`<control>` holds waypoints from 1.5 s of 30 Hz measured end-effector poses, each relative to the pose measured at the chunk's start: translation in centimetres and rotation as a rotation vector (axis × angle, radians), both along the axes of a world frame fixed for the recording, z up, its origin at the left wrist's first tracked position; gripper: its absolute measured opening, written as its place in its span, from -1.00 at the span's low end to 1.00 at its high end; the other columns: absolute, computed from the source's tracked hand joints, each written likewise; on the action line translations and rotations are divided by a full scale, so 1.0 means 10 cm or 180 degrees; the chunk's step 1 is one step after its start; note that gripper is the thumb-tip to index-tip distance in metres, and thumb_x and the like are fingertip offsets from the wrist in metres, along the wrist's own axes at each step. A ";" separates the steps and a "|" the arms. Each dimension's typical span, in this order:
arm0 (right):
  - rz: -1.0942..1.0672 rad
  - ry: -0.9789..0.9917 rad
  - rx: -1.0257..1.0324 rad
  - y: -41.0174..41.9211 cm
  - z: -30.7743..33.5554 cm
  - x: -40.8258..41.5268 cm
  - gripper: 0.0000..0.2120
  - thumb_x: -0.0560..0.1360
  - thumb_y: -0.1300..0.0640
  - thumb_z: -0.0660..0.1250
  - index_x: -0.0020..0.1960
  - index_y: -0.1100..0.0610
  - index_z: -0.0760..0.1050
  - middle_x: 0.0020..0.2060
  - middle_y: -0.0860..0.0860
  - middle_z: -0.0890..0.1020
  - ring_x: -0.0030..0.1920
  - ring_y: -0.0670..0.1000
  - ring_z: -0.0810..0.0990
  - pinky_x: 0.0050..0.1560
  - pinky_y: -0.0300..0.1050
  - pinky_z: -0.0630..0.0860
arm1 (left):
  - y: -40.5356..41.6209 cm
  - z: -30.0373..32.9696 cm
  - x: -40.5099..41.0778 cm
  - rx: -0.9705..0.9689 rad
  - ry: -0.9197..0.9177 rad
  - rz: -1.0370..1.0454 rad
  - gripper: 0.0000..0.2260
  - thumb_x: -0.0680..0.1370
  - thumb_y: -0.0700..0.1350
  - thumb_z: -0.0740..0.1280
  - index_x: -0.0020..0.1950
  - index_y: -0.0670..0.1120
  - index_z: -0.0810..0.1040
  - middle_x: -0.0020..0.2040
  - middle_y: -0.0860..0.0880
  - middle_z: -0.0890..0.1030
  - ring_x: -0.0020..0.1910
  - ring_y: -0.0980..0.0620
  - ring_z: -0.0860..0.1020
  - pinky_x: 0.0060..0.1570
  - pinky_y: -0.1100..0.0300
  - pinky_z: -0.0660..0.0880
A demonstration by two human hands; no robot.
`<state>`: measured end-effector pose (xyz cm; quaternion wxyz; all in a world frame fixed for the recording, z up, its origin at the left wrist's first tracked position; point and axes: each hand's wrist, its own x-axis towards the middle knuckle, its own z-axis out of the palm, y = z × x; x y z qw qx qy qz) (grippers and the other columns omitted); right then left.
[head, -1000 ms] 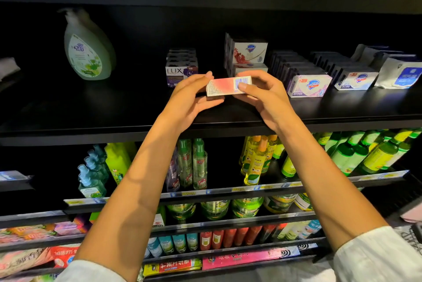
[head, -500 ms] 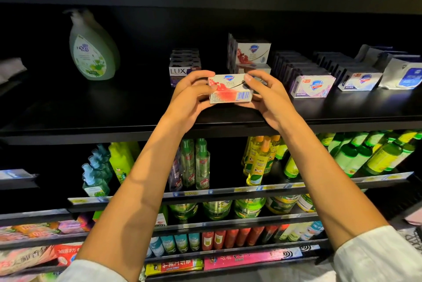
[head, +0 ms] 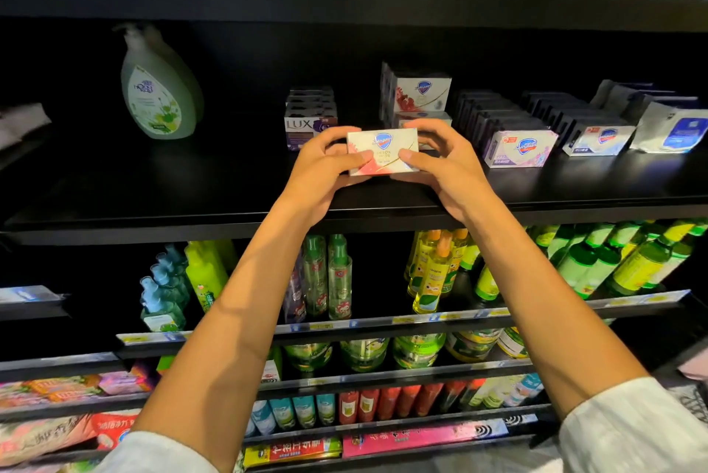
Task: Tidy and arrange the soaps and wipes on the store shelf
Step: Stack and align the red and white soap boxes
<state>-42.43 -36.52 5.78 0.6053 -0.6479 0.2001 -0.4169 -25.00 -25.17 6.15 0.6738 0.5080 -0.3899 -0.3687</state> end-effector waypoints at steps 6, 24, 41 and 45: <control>-0.0420 0.0480 -0.0521 -0.03 -0.02 0.04 -0.59 0.50 0.23 0.54 0.31 0.05 0.57 0.16 0.03 0.69 0.21 -0.05 0.66 0.11 -0.03 0.67 | 0.06 0.02 0.09 0.0091 -0.0174 0.0393 -0.63 0.51 -0.39 0.48 0.27 -0.16 0.57 -0.03 -0.09 0.72 0.11 -0.05 0.72 -0.02 0.10 0.68; -0.0183 0.2686 -0.2932 0.13 -0.16 -0.34 -0.34 0.41 -0.48 0.37 0.42 -0.21 0.51 0.44 -0.16 0.51 0.48 -0.10 0.41 0.48 0.10 0.39 | 0.23 -0.04 0.88 0.0455 -0.1261 0.1034 -0.56 0.45 -0.45 0.50 0.22 -0.12 0.52 0.10 -0.12 0.66 0.15 -0.02 0.66 -0.01 0.26 0.61; -0.1608 0.1698 -0.1630 -0.41 0.04 -0.06 -0.60 0.53 0.01 0.51 0.31 0.13 0.58 0.19 0.09 0.61 0.18 0.01 0.59 0.18 -0.20 0.47 | 0.66 -0.28 0.30 0.0066 -0.3780 0.0686 -0.51 0.59 0.22 0.37 0.41 -0.04 0.55 0.33 -0.01 0.57 0.33 0.02 0.51 0.35 0.03 0.46; -0.2068 0.1953 -0.1189 -0.68 0.11 0.07 -0.52 0.51 0.03 0.52 0.31 0.30 0.55 0.20 0.24 0.63 0.20 0.21 0.62 0.15 0.05 0.58 | 0.66 -0.29 0.23 0.0875 -0.4731 0.0281 -0.43 0.59 0.36 0.24 0.54 0.13 0.42 0.49 0.15 0.42 0.46 0.08 0.38 0.32 0.03 0.45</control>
